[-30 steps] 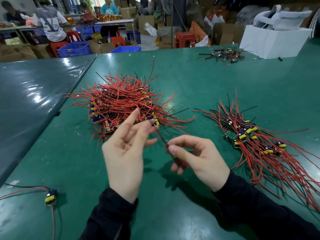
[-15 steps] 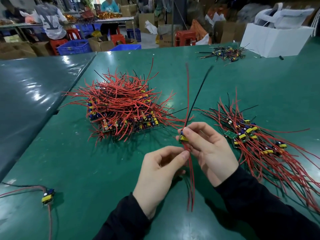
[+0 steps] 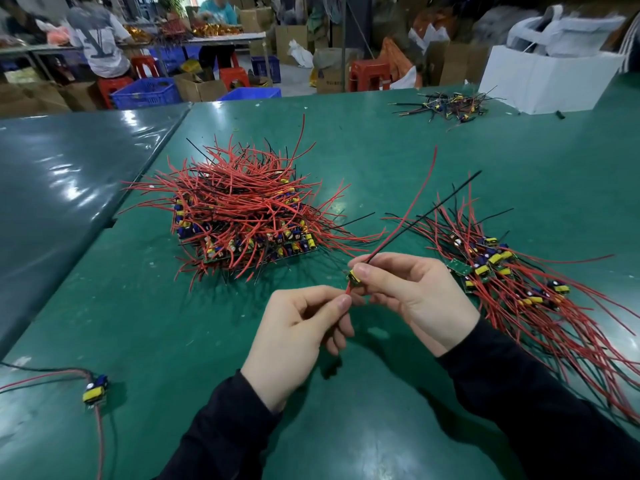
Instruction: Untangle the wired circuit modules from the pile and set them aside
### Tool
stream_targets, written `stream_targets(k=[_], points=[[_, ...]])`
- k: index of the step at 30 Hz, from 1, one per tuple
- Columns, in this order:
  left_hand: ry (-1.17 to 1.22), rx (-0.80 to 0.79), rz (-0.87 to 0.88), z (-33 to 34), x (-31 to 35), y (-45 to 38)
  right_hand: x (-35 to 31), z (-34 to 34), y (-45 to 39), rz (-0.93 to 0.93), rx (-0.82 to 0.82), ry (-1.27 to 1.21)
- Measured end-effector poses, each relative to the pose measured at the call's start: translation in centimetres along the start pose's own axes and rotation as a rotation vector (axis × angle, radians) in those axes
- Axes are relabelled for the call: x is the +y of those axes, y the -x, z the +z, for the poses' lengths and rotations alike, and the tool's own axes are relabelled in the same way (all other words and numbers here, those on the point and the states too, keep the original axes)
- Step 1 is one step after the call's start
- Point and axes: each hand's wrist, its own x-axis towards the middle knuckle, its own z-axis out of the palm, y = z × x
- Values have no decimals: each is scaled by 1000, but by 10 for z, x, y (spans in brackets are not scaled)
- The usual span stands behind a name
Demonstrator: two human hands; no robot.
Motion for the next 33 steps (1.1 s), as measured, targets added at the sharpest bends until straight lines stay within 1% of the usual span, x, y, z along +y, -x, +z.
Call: stream_targets(k=[4, 5, 7, 12, 17, 20, 23, 26, 29, 30, 33], points=[[-232, 127, 69, 0, -5, 0, 3, 1, 0, 8, 16, 51], [-269, 147, 76, 0, -5, 0, 4, 1, 0, 10, 12, 50], [-270, 168, 70, -2, -5, 0, 4, 2, 1, 6, -2, 46], [-176, 100, -8, -10, 0, -3, 3, 0, -1, -18, 35, 7], [-210, 125, 48, -16, 2, -5, 6, 0, 0, -87, -45, 0], [-236, 49, 39, -15, 1, -4, 8, 0, 1, -129, -70, 53], [-257, -9, -5, -16, -1, -4, 7, 1, 0, -151, -56, 78], [-315, 56, 17, -16, -3, -4, 4, -1, -2, -127, 20, -7], [-554, 159, 147, -14, -7, -4, 5, 3, 1, -136, 27, -7], [-575, 176, 159, -13, -7, -4, 6, 5, 2, -145, 26, 27], [-515, 194, 148, -13, -8, -5, 5, 7, 4, -171, 44, 66]])
